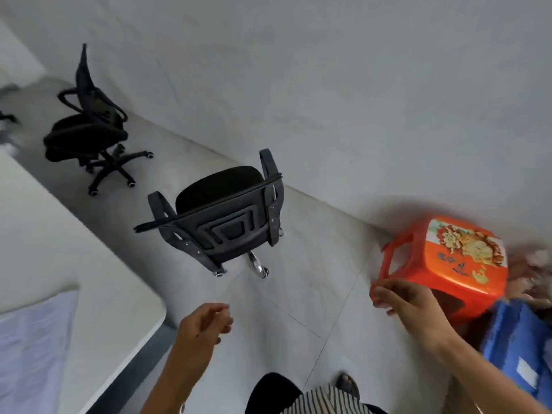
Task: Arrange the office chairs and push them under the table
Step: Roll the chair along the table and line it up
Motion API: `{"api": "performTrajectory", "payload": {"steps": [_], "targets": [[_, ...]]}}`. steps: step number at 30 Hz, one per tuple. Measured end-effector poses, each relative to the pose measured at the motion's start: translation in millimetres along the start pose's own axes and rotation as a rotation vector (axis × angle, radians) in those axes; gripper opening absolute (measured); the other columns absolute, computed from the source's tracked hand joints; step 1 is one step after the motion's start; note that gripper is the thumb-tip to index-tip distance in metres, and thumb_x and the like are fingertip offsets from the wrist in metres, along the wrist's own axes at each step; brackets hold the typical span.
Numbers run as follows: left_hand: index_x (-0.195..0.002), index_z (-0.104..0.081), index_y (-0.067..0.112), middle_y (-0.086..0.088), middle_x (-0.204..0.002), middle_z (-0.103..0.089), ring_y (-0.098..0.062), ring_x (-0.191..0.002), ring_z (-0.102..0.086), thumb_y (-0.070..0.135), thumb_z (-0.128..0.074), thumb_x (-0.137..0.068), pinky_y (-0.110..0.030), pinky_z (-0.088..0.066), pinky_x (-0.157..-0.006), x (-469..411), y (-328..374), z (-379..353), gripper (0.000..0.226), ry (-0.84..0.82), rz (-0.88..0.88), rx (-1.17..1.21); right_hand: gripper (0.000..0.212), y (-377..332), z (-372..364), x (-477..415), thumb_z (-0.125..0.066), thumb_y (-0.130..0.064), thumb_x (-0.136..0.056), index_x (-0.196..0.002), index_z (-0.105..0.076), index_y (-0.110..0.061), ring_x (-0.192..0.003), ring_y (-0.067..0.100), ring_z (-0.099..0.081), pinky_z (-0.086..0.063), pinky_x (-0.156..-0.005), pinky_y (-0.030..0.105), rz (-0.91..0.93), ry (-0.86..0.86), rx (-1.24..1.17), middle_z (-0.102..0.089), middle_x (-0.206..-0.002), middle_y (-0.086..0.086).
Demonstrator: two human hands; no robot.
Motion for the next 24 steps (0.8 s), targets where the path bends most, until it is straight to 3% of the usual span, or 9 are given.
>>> {"api": "performTrajectory", "payload": {"steps": [3, 5, 7, 10, 15, 20, 22, 24], "targets": [[-0.089, -0.067, 0.015, -0.007, -0.08, -0.073, -0.024, -0.079, -0.067, 0.011, -0.057, -0.089, -0.035, -0.05, -0.07, -24.4, 14.6, 15.8, 0.01, 0.1, 0.012, 0.038, 0.009, -45.2, -19.2, -57.7, -0.063, -0.012, -0.088, -0.085, -0.07, -0.016, -0.075, 0.019, -0.071, -0.05, -0.065, 0.034, 0.065, -0.07, 0.04, -0.075, -0.08, 0.008], [-0.088, -0.068, 0.018, -0.006, -0.08, -0.073, -0.025, -0.08, -0.068, 0.02, -0.065, -0.083, -0.038, -0.051, -0.073, -49.8, 17.3, 31.8, 0.006, 0.158, 0.034, 0.054, 0.009, -70.6, -40.0, -95.6, -0.065, -0.014, -0.087, -0.084, -0.07, -0.021, -0.078, 0.021, -0.071, -0.051, -0.071, 0.038, 0.117, -0.106, 0.086, -0.075, -0.08, 0.007], [-0.086, -0.068, 0.022, -0.005, -0.08, -0.073, -0.025, -0.081, -0.068, 0.031, -0.064, -0.073, -0.04, -0.052, -0.076, -84.1, 22.8, 52.7, 0.016, 0.223, 0.019, 0.043, 0.009, -95.1, -64.4, -129.6, -0.067, -0.021, -0.085, -0.084, -0.07, -0.029, -0.079, 0.015, -0.071, -0.053, -0.075, 0.036, 0.198, -0.107, 0.149, -0.075, -0.078, -0.002], [-0.092, -0.066, 0.022, -0.001, -0.09, -0.07, -0.02, -0.087, -0.064, 0.028, -0.064, -0.083, -0.036, -0.048, -0.079, -139.0, 39.0, 84.6, 0.012, 0.323, -0.067, -0.095, 0.008, -137.7, -101.8, -165.9, -0.065, -0.028, -0.085, -0.086, -0.068, -0.035, -0.076, 0.004, -0.066, -0.051, -0.072, 0.026, 0.3, -0.049, 0.207, -0.073, -0.084, -0.015], [-0.099, -0.063, 0.013, -0.002, -0.091, -0.063, -0.02, -0.085, -0.058, 0.023, -0.056, -0.089, -0.031, -0.045, -0.076, -234.0, 58.5, 128.1, 0.015, 0.484, -0.165, -0.336, 0.016, -192.9, -163.4, -220.4, -0.06, -0.032, -0.087, -0.101, -0.068, -0.03, -0.089, 0.006, -0.061, -0.049, -0.084, 0.028, 0.447, 0.005, 0.457, -0.068, -0.096, -0.017], [-0.097, -0.064, 0.012, -0.005, -0.089, -0.064, -0.018, -0.082, -0.058, 0.027, -0.056, -0.088, -0.035, -0.051, -0.076, -291.4, 25.4, 137.0, 0.019, 0.399, -0.045, -0.588, 0.021, -191.4, -208.5, -272.3, -0.056, -0.035, -0.09, -0.105, -0.066, -0.026, -0.08, 0.007, -0.054, -0.039, -0.07, 0.019, 0.444, -0.087, 0.66, -0.063, -0.093, -0.014], [-0.089, -0.066, 0.015, -0.002, -0.087, -0.063, -0.017, -0.082, -0.055, 0.028, -0.056, -0.088, -0.038, -0.051, -0.077, -296.7, 14.0, 133.7, 0.016, 0.42, -0.031, -0.675, 0.018, -181.9, -222.5, -290.7, -0.055, -0.036, -0.09, -0.1, -0.067, -0.026, -0.074, 0.005, -0.054, -0.044, -0.067, 0.017, 0.446, -0.107, 0.704, -0.068, -0.09, -0.012], [-0.08, -0.065, 0.017, 0.001, -0.079, -0.059, -0.016, -0.078, -0.051, 0.029, -0.056, -0.086, -0.034, -0.048, -0.07, -300.9, 10.8, 131.3, 0.017, 0.438, -0.012, -0.718, 0.015, -176.7, -230.3, -306.0, -0.055, -0.036, -0.09, -0.092, -0.069, -0.029, -0.065, 0.004, -0.05, -0.036, -0.057, 0.011, 0.502, -0.04, 0.815, -0.07, -0.083, -0.013]]}}
Point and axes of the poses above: each hand's wrist, its own x-axis away from the middle knuckle, its own z-axis out of the back of the hand, y = z × x, the point moved 2 cm from there along -x, towards the middle knuckle
